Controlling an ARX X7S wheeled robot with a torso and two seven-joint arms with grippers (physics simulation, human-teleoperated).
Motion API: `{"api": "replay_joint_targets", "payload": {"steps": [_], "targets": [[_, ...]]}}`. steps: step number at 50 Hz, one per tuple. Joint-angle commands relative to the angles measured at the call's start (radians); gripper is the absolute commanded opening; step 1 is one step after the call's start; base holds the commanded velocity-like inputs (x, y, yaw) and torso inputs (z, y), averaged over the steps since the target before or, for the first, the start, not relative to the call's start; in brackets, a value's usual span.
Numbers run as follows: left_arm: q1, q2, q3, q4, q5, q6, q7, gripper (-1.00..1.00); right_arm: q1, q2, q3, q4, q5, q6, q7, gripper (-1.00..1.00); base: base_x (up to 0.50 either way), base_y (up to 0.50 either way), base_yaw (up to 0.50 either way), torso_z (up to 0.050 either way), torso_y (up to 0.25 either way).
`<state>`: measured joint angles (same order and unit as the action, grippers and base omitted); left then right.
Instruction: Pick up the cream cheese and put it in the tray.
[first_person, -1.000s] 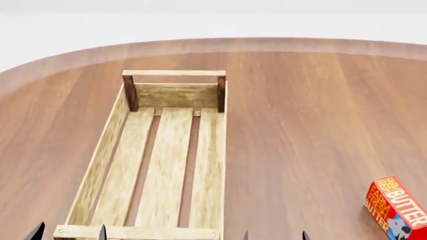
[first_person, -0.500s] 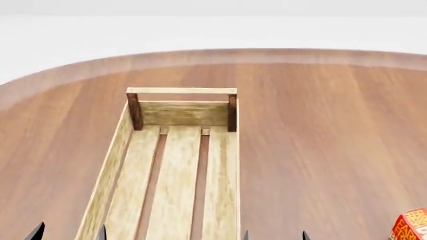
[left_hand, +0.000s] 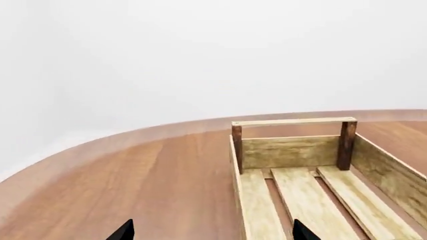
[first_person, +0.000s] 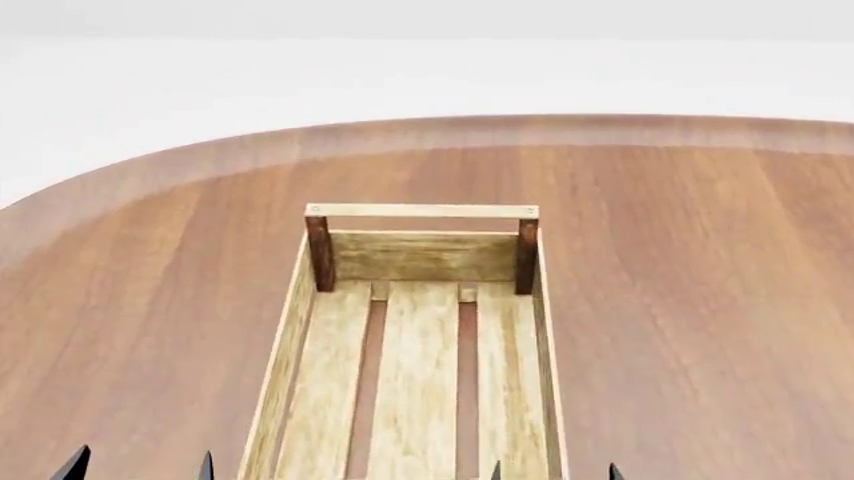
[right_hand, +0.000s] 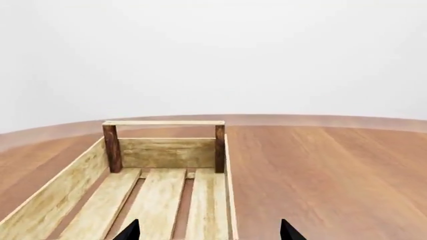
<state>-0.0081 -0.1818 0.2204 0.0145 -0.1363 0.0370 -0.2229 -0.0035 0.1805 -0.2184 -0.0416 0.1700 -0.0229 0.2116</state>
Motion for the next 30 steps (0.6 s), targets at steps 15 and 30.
{"api": "replay_joint_targets", "payload": {"steps": [15, 30], "targets": [[-0.001, -0.006, 0.011, -0.024, 0.006, 0.026, -0.027, 1.0, -0.241, 0.271, 0.296, -0.292, 0.32, 0.308, 0.315, 1.0, 0.0, 0.14, 0.0, 0.0, 0.0], [-0.001, -0.011, 0.018, -0.024, 0.001, 0.027, -0.036, 1.0, -0.348, 0.322, 0.5, -0.806, 1.101, 0.595, 0.687, 1.0, 0.0, 0.0, 0.0, 0.0, 0.0]]}}
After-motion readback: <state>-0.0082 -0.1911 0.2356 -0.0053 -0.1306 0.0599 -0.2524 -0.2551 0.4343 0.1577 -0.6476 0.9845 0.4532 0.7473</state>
